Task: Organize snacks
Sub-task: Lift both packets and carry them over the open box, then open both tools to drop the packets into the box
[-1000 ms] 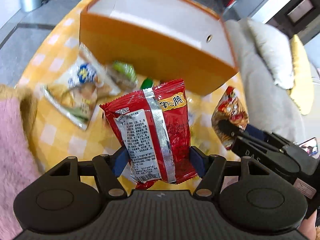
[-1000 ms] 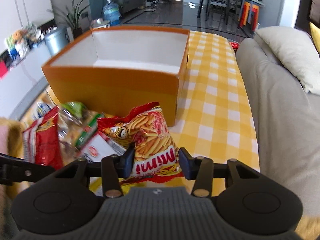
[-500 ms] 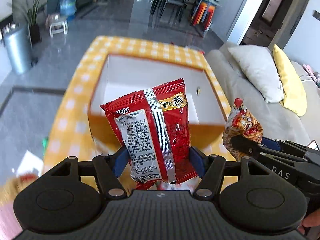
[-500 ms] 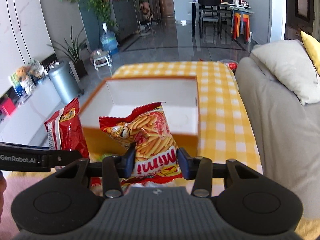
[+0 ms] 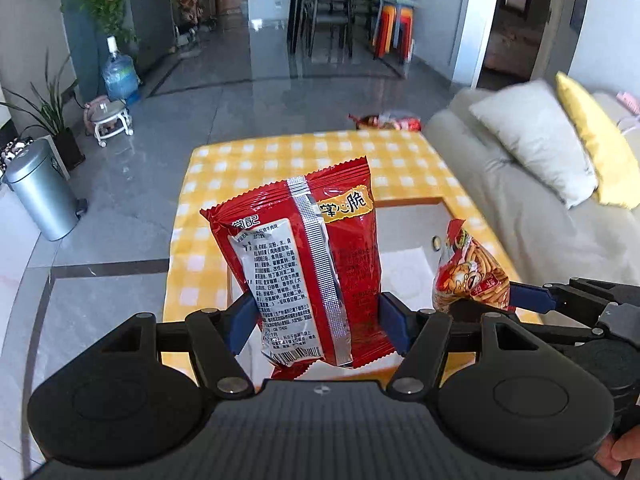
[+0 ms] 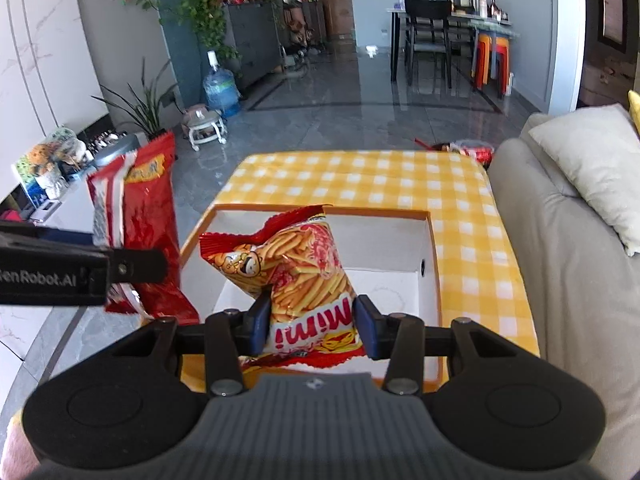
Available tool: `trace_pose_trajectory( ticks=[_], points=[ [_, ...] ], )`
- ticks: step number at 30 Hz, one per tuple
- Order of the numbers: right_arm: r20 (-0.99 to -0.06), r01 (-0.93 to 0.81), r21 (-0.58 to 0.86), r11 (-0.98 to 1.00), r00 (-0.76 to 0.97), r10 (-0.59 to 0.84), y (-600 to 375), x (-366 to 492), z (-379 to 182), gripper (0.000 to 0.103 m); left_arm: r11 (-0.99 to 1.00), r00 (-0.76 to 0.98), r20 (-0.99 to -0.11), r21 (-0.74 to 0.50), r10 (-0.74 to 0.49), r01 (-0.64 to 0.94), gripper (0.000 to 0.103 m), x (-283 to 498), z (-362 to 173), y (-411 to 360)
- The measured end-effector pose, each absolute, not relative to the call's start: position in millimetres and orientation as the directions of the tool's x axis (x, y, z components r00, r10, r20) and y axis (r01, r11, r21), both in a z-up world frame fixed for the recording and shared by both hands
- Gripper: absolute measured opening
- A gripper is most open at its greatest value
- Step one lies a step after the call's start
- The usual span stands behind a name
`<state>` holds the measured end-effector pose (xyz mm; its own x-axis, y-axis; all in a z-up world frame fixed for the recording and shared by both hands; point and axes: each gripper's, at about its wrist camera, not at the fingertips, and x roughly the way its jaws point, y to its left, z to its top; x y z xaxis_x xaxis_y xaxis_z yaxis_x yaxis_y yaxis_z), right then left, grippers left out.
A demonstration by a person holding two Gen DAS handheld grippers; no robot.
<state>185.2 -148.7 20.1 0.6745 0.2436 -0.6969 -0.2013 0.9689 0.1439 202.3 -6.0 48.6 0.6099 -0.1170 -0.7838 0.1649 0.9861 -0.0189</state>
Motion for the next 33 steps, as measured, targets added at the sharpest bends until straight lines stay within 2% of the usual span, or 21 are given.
trace_pose_trajectory(
  ticks=[8, 13, 24, 33],
  points=[
    [-0.803, -0.174, 0.161, 0.971, 0.549, 0.232, -136.8, 239.1, -19.7, 0.042, 0.964, 0.485, -0.873, 0.083, -0.052, 0.254, 0.075, 252.8, 9.5, -17.4],
    [-0.847, -0.174, 0.184, 0.967, 0.471, 0.246, -133.3, 265.8, -42.9, 0.042, 0.955, 0.409, -0.912, 0.092, -0.033, 0.281, 0.075, 274.3, -13.8, -19.6],
    [-0.901, -0.155, 0.235, 0.96, 0.335, 0.274, -128.7, 287.2, -90.5, 0.042, 0.907, 0.251, -0.966, 0.156, 0.058, 0.391, 0.075, 298.6, -63.4, -36.5],
    [-0.921, -0.131, 0.293, 0.947, 0.227, 0.316, -122.9, 296.2, -118.3, 0.042, 0.897, 0.176, -0.98, 0.162, 0.097, 0.411, 0.075, 304.5, -88.6, -38.2]
  ],
)
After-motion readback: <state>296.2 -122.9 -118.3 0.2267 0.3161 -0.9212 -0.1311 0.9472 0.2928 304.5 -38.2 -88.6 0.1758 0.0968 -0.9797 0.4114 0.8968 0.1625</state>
